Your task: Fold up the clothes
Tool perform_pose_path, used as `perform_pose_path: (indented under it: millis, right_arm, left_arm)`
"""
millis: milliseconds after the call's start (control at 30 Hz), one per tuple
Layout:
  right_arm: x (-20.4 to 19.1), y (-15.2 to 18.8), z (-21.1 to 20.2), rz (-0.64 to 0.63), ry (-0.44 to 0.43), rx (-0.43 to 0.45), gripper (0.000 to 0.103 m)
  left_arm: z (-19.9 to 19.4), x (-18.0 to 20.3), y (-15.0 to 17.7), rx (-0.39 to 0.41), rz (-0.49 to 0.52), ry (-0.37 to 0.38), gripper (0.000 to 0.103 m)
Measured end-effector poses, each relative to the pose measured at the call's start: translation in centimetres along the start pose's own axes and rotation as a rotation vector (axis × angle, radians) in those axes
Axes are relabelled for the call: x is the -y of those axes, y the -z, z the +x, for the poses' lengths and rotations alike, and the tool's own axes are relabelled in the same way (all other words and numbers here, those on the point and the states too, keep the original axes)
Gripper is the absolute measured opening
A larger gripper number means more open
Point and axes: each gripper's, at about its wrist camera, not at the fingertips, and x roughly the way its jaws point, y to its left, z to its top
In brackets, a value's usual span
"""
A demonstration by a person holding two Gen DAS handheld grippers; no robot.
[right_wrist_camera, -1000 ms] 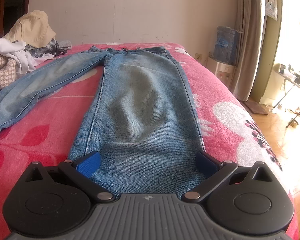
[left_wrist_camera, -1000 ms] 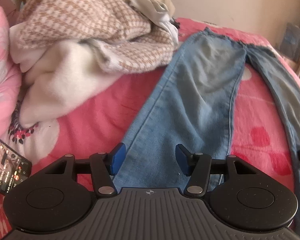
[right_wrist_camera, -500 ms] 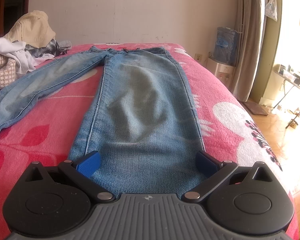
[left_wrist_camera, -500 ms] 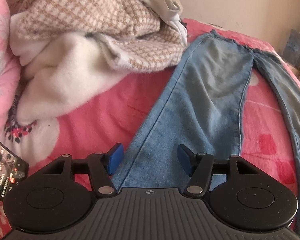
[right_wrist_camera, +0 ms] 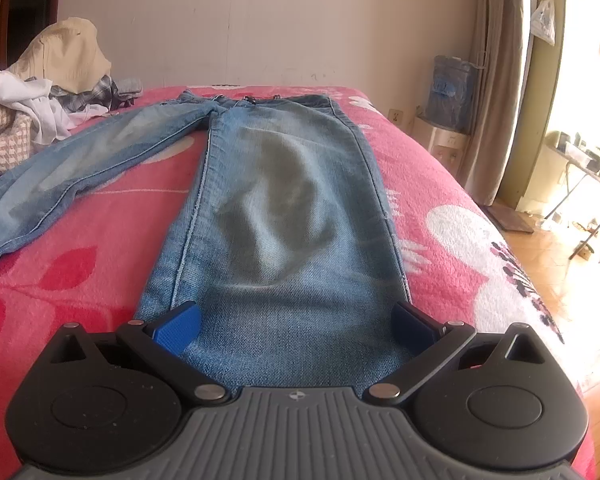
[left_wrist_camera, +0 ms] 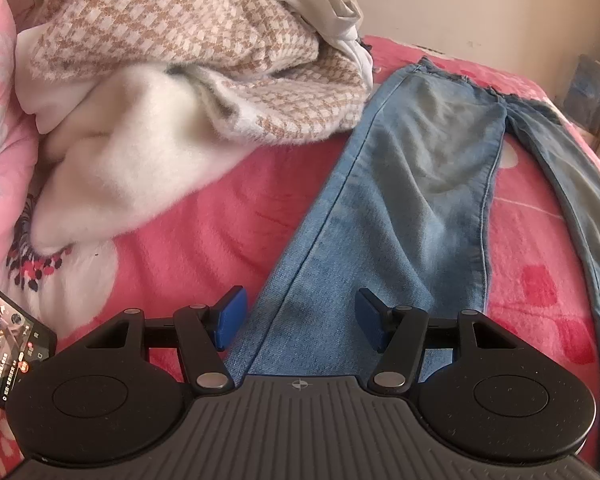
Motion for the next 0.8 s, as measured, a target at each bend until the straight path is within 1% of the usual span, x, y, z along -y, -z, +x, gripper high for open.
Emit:
perform_pose_path:
  millis: [233, 333, 433, 500, 533, 633, 700, 800]
  right_arm:
    - [0.0, 0.2, 0.0, 0.0, 0.0, 0.01, 0.103]
    - [0.2, -0.2, -0.2, 0.012, -0.012, 0.003, 0.103]
    - [-0.1, -1.3, -1.0, -0.038, -0.021, 0.005, 0.103]
    - [-0.6, -2.6, -2.3, -0.071, -0.045, 0.037, 0.103]
    - [-0.6, -3.4, -2.8, -0.076, -0.07, 0.044, 0.103]
    - [-0.8, -7.2, -3.7, -0.068, -0.181, 0.036, 0.103]
    - [-1.0, -9.6, -3.7, -0.076, -0.235, 0.017, 0.103]
    - [-2.0, -13.5, -2.1, -0.095, -0.299, -0.043, 0.103]
  left_arm:
    - [-0.8, -0.7, -0.4, -0.004, -0.028, -0.02, 0.06]
    - [-1.4, -1.0, -1.1, -0.006, -0.017, -0.021, 0.06]
    - [-1.7, -0.9, -2.2, -0.003, 0.009, -0.002, 0.06]
    - [-1.7, -0.8, -2.9, -0.002, 0.028, 0.013, 0.06]
    - [-1.4, -0.5, -3.3, -0.005, 0.041, 0.026, 0.06]
    - [-0.4, 0.5, -4.4, -0.015, 0.075, 0.061, 0.06]
    - [0.8, 1.1, -4.8, -0.014, 0.083, 0.068, 0.06]
    - [2.5, 1.9, -5.2, -0.011, 0.094, 0.077, 0.06]
